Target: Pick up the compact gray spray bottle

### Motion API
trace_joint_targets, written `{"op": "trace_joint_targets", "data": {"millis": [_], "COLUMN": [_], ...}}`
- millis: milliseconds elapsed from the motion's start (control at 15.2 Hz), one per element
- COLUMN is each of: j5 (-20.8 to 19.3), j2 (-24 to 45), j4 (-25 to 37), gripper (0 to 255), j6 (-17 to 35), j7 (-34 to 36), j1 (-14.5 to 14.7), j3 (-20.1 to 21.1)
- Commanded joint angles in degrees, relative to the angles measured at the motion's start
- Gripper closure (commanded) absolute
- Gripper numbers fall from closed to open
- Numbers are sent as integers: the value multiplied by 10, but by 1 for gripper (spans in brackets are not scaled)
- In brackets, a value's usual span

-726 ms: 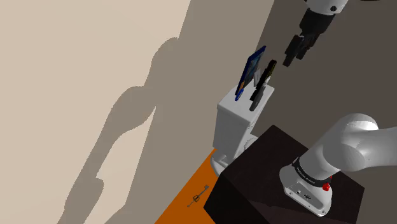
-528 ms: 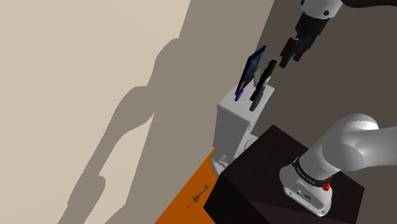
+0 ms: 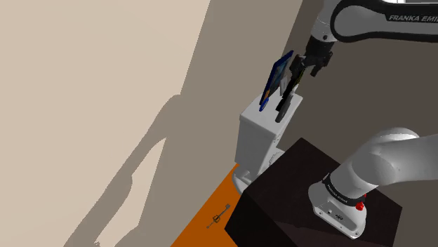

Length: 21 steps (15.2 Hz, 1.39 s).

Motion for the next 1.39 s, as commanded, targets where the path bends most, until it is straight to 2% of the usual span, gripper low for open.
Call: {"op": "trace_joint_targets", "data": {"millis": [0,528,990,1320], "j5": [-12,-75,-155,-171], "j2": [22,137,250,270], "j4": [-14,-33,-15,-29], "gripper": [0,0,0,0], "j6": [44,198,303,335], "j7": [38,191,346,365], "j1": [-19,-105,-184,-189], "j3": [3,10,11,12]}}
